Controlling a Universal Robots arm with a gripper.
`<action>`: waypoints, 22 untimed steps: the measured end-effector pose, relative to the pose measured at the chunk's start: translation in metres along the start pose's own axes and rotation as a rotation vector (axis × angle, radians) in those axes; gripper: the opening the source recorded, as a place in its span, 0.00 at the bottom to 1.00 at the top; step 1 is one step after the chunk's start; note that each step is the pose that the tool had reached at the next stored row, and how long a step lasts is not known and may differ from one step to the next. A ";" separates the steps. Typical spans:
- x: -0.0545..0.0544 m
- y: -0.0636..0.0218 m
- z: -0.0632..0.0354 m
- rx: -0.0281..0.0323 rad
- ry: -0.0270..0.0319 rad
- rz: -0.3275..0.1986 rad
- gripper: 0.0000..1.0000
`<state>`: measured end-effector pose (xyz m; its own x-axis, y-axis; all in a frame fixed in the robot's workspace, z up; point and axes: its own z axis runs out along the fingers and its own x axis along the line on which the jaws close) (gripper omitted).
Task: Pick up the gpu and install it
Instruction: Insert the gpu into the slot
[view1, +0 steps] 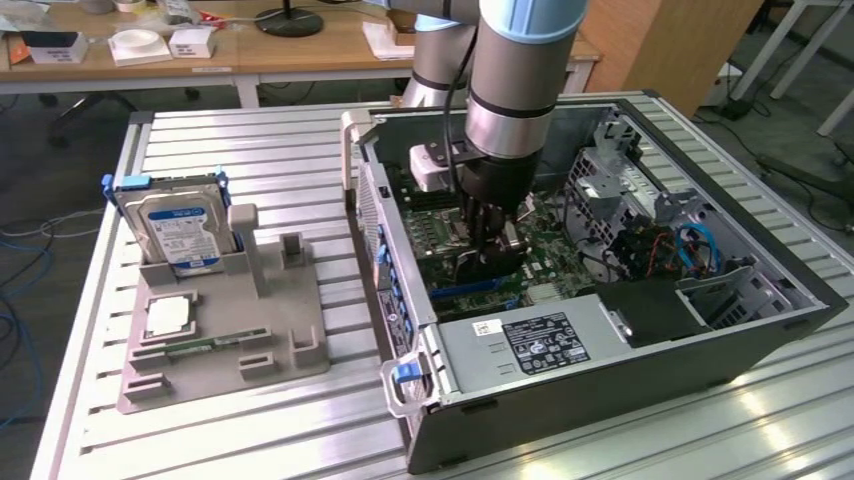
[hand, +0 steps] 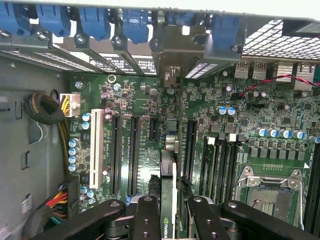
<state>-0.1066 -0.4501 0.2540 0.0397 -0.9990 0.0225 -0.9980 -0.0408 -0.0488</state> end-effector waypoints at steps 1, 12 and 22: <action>0.000 0.0000 0.0000 0.0000 0.0000 0.000 0.26; 0.000 0.0000 0.0000 -0.0001 0.0002 0.006 0.26; 0.001 0.0000 0.0015 -0.0007 0.0013 0.025 0.26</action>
<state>-0.1065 -0.4508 0.2525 0.0146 -0.9996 0.0226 -0.9987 -0.0157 -0.0487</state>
